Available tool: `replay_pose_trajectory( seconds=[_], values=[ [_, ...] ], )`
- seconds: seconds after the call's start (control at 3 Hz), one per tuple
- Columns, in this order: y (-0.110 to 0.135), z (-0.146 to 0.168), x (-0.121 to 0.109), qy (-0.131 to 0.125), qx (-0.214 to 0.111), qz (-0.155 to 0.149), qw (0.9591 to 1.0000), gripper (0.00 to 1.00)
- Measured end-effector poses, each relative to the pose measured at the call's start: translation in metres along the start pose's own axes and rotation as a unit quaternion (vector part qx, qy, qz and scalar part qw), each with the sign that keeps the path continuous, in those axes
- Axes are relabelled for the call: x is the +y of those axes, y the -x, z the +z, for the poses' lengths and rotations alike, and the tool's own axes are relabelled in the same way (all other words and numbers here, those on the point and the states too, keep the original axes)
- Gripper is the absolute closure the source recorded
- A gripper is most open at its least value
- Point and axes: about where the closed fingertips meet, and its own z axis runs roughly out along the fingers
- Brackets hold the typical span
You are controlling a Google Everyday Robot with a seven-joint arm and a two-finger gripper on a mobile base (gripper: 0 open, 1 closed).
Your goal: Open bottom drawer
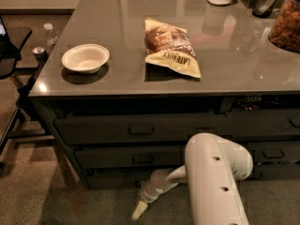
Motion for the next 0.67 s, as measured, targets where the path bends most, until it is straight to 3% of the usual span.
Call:
replay_pose_trajectory(
  seconds=[0.67],
  values=[
    [-0.0156,0.0117,0.0085,0.023,0.035,0.0,0.9991,0.0]
  ],
)
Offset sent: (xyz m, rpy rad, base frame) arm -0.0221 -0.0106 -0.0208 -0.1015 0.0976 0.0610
